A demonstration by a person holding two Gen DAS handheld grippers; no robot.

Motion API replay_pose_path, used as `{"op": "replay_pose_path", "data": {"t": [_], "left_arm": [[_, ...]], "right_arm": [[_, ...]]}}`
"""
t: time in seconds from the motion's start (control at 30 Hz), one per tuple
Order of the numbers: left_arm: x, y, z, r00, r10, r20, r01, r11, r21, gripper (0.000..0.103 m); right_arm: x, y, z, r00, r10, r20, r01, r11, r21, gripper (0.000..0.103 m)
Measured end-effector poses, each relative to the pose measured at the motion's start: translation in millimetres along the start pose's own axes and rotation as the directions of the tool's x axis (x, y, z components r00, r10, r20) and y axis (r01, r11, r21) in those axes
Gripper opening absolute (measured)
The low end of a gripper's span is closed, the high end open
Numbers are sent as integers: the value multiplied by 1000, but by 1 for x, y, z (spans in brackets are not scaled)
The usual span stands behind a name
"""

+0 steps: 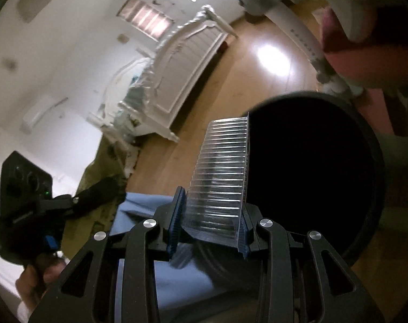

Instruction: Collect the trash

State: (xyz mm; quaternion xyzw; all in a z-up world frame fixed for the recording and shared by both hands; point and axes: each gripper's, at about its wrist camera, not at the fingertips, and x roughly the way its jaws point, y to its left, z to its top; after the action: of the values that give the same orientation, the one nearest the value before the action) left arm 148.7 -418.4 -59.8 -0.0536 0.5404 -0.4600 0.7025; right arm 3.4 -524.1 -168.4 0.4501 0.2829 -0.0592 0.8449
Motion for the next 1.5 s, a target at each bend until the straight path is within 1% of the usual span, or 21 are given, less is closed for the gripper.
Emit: {"op": "replay_pose_path", "data": {"t": [0.13, 0.2, 0.23, 0.27, 0.3, 0.33, 0.4, 0.5, 0.67, 0.8, 0.9, 0.97, 1.0, 1.1, 1.13, 1.17, 1.2, 1.27, 1.37, 1.47, 1.5], "left_arm": [[23, -11, 7, 1000, 22, -22, -22, 999, 27, 17], [35, -11, 8, 999, 38, -32, -36, 999, 36, 29], [35, -10, 8, 998, 53, -28, -52, 998, 33, 51], [41, -12, 10, 998, 64, -19, -64, 998, 30, 73], [34, -9, 9, 997, 76, 3, -76, 997, 29, 79], [35, -12, 10, 996, 82, 19, -83, 996, 31, 82], [35, -16, 12, 996, 86, 24, -86, 996, 34, 82], [12, -18, 7, 997, 67, 39, -68, 998, 12, 82], [-62, -37, -20, 990, 52, 128, -64, 994, 89, 82], [-138, -38, -59, 968, 86, 234, -118, 985, 127, 82], [-197, -16, -92, 932, 167, 323, -204, 975, 86, 87], [-238, 11, -118, 887, 254, 385, -279, 960, 9, 89], [-263, 32, -135, 855, 317, 411, -322, 945, -60, 89], [-306, 78, -172, 780, 460, 423, -399, 888, -230, 89], [-322, 99, -189, 757, 500, 420, -406, 864, -298, 89], [-333, 114, -202, 744, 525, 413, -405, 847, -345, 89], [-337, 124, -210, 739, 537, 406, -404, 836, -372, 89], [-343, 147, -226, 741, 552, 383, -387, 816, -429, 89], [-342, 169, -233, 759, 535, 372, -336, 810, -480, 89], [-332, 181, -235, 796, 484, 362, -282, 827, -487, 89], [-327, 185, -236, 809, 470, 354, -269, 830, -488, 89]], "right_arm": [[6, -14, -3, 999, 5, -31, -4, 999, 45, 36], [12, -14, -1, 999, 4, -46, -2, 998, 55, 36], [13, -10, -3, 999, 0, -50, 3, 998, 56, 41], [15, -11, -2, 999, -5, -52, 8, 998, 61, 54], [14, -10, -2, 999, -10, -48, 13, 997, 70, 60], [11, -10, -4, 999, -11, -36, 13, 997, 80, 69], [5, -6, -7, 1000, -14, -24, 16, 996, 84, 71], [-3, 2, -9, 1000, -11, -19, 12, 996, 93, 71], [-23, 59, -12, 1000, 20, 2, -20, 1000, -16, 74], [-24, 125, -27, 996, 79, -37, -83, 987, -134, 78], [-17, 184, -50, 988, 116, -104, -138, 964, -227, 82], [-6, 227, -69, 977, 135, -167, -180, 939, -292, 86], [1, 248, -78, 969, 146, -198, -205, 925, -319, 87], [21, 305, -98, 949, 157, -275, -259, 885, -387, 89], [34, 331, -106, 935, 154, -318, -280, 872, -402, 90], [44, 352, -112, 923, 145, -357, -293, 866, -405, 92], [55, 372, -118, 911, 134, -391, -301, 863, -406, 93], [89, 412, -128, 889, 69, -452, -279, 865, -417, 93], [145, 444, -139, 846, -76, -528, -175, 896, -409, 93], [194, 455, -149, 785, -220, -579, -58, 905, -422, 93], [203, 453, -149, 773, -255, -581, -33, 898, -438, 93]]}}
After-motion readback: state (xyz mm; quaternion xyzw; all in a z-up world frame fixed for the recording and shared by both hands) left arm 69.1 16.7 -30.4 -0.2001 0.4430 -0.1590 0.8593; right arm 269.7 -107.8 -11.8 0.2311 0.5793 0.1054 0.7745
